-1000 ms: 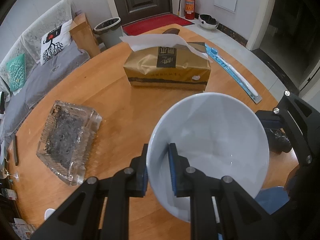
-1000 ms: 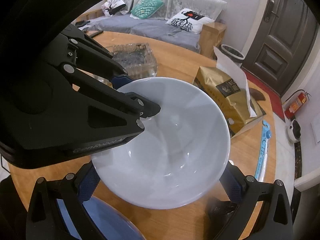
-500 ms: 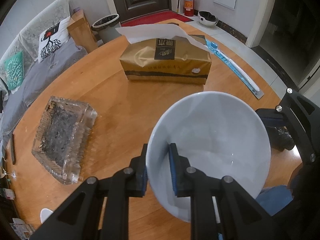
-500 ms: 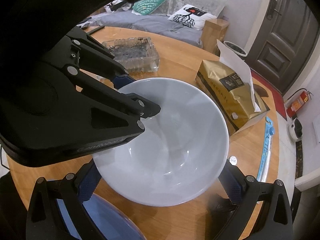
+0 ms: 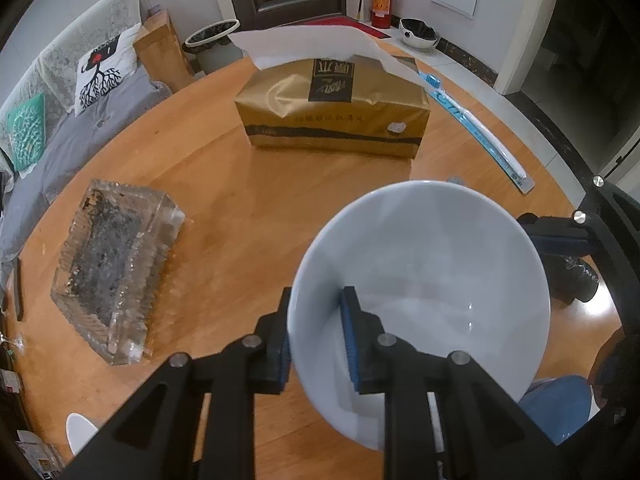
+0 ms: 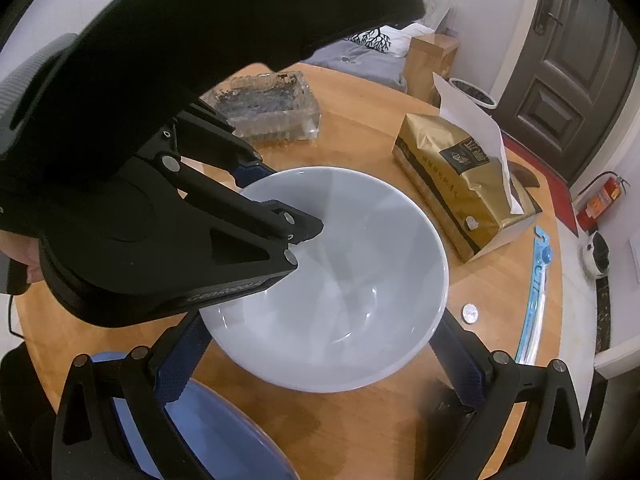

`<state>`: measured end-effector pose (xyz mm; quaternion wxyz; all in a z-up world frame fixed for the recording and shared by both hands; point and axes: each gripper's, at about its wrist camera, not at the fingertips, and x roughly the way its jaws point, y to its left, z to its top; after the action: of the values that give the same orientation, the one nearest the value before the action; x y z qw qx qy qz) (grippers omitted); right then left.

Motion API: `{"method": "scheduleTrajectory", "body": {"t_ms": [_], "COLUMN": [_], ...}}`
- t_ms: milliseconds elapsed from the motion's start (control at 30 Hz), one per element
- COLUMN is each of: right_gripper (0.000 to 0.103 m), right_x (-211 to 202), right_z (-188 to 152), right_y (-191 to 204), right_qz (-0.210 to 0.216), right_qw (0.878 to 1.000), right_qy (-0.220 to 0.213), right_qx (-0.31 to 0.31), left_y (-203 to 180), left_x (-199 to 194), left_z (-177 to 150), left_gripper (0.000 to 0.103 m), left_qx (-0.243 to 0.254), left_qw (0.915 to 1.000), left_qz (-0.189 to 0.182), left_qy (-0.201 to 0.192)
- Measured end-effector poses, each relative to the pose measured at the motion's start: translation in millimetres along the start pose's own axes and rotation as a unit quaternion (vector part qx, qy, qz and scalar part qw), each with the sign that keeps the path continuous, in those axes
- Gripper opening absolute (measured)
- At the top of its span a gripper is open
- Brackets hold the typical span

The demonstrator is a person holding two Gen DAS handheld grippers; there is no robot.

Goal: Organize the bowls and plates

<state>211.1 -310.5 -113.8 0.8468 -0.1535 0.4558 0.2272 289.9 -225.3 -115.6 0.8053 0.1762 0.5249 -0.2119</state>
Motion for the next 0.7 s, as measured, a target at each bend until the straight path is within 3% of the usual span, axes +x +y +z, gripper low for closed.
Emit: {"method": "scheduleTrajectory", "body": {"t_ms": [567,700], "right_gripper": [0.102,0.101], "right_x": [4,-1], "right_z": [2,3], "right_y": [11,15], "right_qz": [0.000,-0.015], "right_qw": [1.000,1.000], "right_qy": [-0.009,-0.012], "right_qx": [-0.009,-0.021], "left_y": [14,20], "left_x": [5,-8], "left_z": [-9,-14], "left_gripper": [0.019,0.019], "left_qx": [-0.006,-0.018], "left_qw": [0.9999,0.9998], "left_qz": [0.008,0.008], "left_qy": [0.006,-0.009]}}
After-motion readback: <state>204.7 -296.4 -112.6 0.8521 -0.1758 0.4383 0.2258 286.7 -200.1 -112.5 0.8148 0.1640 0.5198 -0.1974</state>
